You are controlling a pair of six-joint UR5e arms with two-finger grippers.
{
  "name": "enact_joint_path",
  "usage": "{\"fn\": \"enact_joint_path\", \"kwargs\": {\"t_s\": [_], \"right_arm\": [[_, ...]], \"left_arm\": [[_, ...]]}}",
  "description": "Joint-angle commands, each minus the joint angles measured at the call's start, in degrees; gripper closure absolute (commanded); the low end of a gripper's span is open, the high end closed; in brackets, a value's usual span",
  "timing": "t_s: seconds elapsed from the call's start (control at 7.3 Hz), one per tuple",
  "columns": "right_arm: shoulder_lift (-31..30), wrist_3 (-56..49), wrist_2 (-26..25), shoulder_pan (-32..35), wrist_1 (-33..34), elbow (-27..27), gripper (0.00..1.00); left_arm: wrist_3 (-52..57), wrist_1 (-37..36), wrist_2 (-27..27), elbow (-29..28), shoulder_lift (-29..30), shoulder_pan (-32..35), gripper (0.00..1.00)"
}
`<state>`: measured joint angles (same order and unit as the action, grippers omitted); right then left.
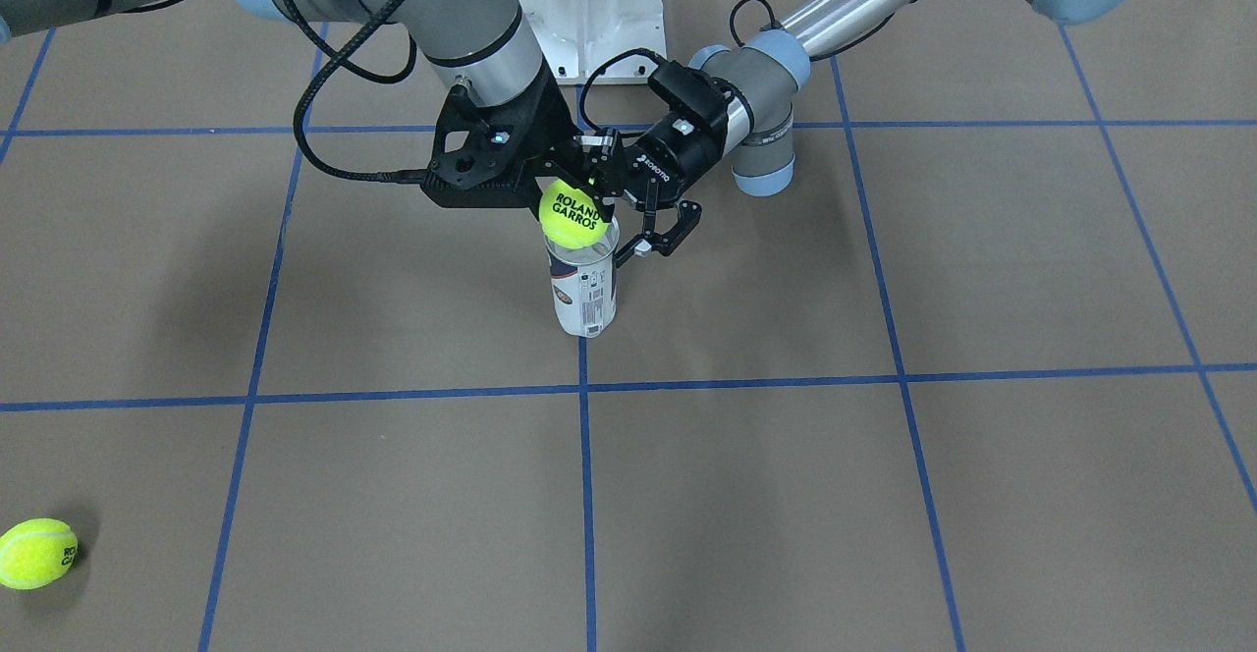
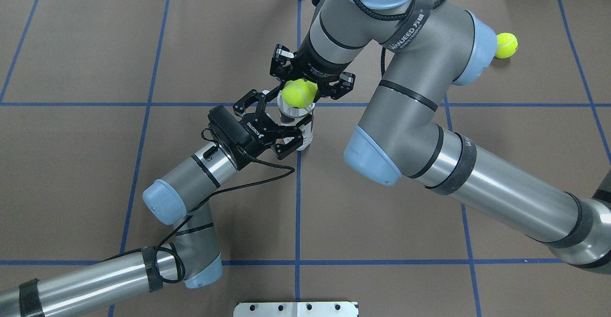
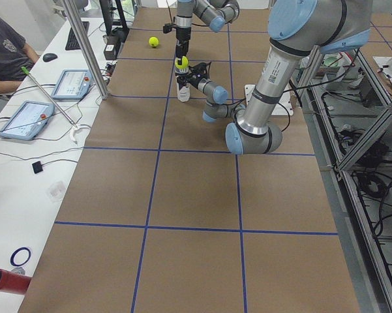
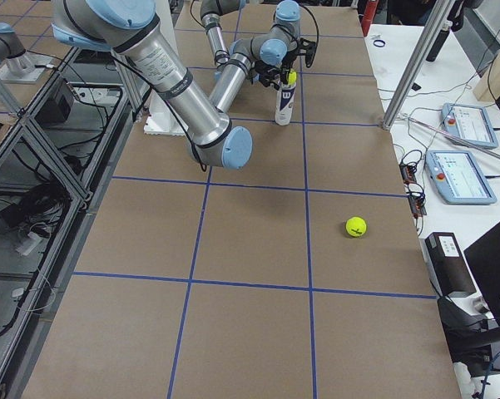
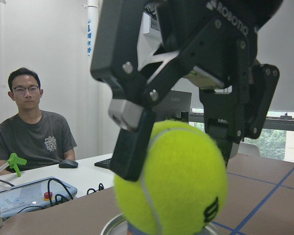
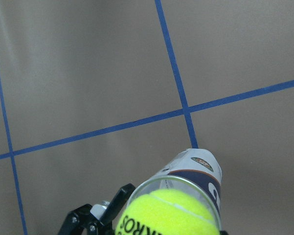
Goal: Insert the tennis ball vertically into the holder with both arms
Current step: 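Open the right gripper to drop the ball into the can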
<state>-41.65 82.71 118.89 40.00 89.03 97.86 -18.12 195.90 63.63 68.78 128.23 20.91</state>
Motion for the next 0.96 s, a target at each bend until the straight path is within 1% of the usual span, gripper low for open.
{"fn": "enact_joint_path", "kwargs": {"t_s": [0.0,0.27,0.41,0.55,0.68,0.82], "right_arm": [[-0.01,0.0,-0.06,-0.01,0.0,0.05,0.99],[-0.01,0.0,-0.06,-0.01,0.0,0.14,0.98],[-0.01,0.0,-0.06,-0.01,0.0,0.14,0.78],[-0.19,0.0,-0.06,-0.01,0.0,0.14,0.34],[-0.36,0.0,-0.32,-0.09,0.0,0.23,0.01],[-0.36,0.0,-0.93,-0.27,0.0,0.14,0.01]], "left_arm": [[0.01,0.01,0.0,0.03,0.0,0.18,0.14],[0.01,0.01,0.0,0.03,0.0,0.18,0.14],[0.01,0.01,0.0,0.03,0.0,0.18,0.14],[0.01,0.01,0.0,0.03,0.0,0.18,0.14],[0.01,0.01,0.0,0.03,0.0,0.18,0.14],[0.01,0.01,0.0,0.03,0.0,0.18,0.14]]}}
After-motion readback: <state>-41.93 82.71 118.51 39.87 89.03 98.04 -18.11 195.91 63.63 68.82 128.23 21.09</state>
